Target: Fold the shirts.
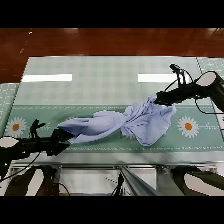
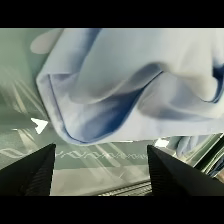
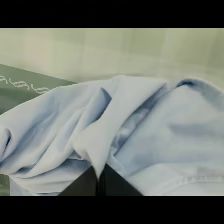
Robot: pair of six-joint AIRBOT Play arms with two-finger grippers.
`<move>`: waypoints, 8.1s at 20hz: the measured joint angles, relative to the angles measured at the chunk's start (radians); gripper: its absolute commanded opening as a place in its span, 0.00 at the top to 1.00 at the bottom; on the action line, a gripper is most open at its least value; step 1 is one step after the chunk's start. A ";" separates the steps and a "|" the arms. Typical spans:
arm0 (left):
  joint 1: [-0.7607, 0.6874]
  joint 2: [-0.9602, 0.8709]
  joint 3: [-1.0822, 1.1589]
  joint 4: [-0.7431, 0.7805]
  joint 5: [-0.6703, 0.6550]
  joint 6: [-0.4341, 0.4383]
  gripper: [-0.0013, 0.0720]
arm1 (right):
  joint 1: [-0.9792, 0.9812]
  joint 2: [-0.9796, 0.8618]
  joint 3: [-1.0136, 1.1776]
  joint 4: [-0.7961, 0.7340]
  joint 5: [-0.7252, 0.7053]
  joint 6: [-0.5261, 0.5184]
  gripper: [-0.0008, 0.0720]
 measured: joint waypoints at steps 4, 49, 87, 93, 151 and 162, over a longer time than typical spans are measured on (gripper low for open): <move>0.000 -0.076 0.000 -0.008 0.020 0.018 0.06 | 0.000 0.000 0.000 0.000 -0.003 0.000 0.96; 0.312 0.092 1.440 -0.325 -0.376 0.064 0.96 | 0.000 0.692 0.768 -0.497 0.066 0.189 0.96; -0.066 -0.393 0.450 -0.103 0.344 0.412 0.96 | 0.005 -0.567 0.809 -0.187 0.080 0.041 0.95; -0.056 -0.458 0.538 -0.101 0.388 0.446 0.26 | -0.005 -0.546 0.810 -0.183 0.108 0.066 0.52; 0.117 -0.755 0.547 -0.005 0.064 0.450 0.96 | -0.329 -0.119 -0.068 0.016 0.099 0.024 0.32; 0.120 -0.752 0.640 -0.092 -0.026 0.483 0.96 | -0.155 -0.035 -0.147 0.129 -0.257 0.090 0.96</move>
